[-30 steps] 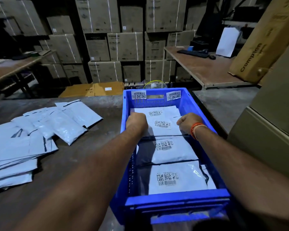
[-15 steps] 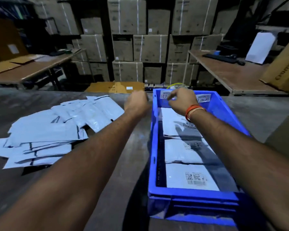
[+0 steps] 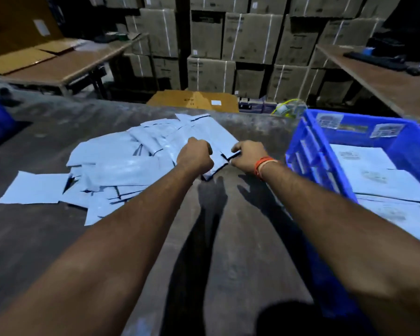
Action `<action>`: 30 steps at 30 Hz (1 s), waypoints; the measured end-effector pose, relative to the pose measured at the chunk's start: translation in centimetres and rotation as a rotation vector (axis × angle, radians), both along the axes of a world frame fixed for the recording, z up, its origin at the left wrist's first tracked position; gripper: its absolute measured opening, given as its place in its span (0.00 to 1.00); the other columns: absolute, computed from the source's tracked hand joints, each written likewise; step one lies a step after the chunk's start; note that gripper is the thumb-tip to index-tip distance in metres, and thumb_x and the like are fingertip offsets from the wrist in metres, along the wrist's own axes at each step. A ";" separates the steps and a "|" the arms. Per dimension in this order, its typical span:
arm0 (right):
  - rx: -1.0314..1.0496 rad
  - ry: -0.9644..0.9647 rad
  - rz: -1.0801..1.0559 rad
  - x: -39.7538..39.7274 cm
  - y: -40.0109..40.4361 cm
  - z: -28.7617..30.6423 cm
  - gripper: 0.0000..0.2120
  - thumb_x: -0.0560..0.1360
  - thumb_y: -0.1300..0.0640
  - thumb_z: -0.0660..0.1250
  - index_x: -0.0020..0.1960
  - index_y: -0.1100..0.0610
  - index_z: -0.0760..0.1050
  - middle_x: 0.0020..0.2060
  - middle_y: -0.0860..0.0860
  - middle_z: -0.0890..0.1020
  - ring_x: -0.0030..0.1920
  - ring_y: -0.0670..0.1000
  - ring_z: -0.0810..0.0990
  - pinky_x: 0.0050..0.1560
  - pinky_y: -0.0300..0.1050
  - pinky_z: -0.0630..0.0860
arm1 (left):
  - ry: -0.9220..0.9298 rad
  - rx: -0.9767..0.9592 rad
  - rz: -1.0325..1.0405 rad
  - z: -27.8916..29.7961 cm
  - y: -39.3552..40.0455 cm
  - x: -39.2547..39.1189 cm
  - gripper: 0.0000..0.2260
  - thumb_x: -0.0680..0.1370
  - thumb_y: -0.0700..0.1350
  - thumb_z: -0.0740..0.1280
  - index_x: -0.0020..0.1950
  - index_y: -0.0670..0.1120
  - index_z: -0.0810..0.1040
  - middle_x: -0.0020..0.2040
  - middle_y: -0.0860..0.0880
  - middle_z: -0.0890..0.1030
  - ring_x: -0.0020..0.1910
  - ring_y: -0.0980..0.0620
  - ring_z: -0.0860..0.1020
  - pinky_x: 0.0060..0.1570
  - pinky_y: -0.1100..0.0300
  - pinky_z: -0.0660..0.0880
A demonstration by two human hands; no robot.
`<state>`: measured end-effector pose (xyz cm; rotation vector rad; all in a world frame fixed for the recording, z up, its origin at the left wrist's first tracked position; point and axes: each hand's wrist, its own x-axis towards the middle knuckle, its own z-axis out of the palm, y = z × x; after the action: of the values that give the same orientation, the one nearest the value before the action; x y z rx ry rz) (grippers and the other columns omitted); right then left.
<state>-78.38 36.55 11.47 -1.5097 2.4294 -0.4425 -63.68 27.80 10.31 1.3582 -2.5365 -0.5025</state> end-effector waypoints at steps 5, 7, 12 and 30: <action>0.027 -0.098 -0.073 3.7 -5.4 -9.4 0.38 0.67 0.38 0.69 0.72 0.56 0.68 0.62 0.60 0.77 0.65 0.63 0.74 0.63 0.51 0.71 | -0.032 0.083 -0.028 -4.1 -3.0 2.6 0.21 0.73 0.45 0.73 0.66 0.50 0.79 0.77 0.40 0.59 0.76 0.40 0.61 0.69 0.49 0.70; 0.032 -0.099 -0.098 4.1 -6.9 -12.1 0.45 0.63 0.33 0.62 0.76 0.52 0.61 0.69 0.61 0.70 0.70 0.64 0.67 0.67 0.54 0.69 | -0.012 0.070 -0.040 -5.2 -3.8 3.3 0.21 0.74 0.45 0.72 0.67 0.50 0.79 0.79 0.40 0.55 0.79 0.41 0.55 0.71 0.50 0.67; 0.045 0.006 -0.119 5.5 -9.0 -12.1 0.50 0.69 0.39 0.69 0.80 0.45 0.43 0.79 0.56 0.50 0.78 0.61 0.49 0.71 0.63 0.64 | 0.021 -0.010 -0.061 -6.7 -6.3 4.7 0.28 0.71 0.45 0.73 0.71 0.47 0.72 0.77 0.41 0.59 0.76 0.41 0.59 0.68 0.53 0.66; -0.150 -0.147 -0.058 3.5 0.5 -8.9 0.22 0.66 0.64 0.67 0.56 0.48 0.83 0.49 0.53 0.85 0.51 0.55 0.83 0.49 0.39 0.75 | -0.184 -0.322 -0.224 -4.4 -5.8 6.1 0.13 0.75 0.43 0.70 0.56 0.58 0.84 0.66 0.52 0.76 0.74 0.45 0.63 0.73 0.37 0.57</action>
<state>-74.93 37.10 2.52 -1.4107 2.3754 -0.7354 -57.56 22.04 5.88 1.0547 -2.7806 0.0028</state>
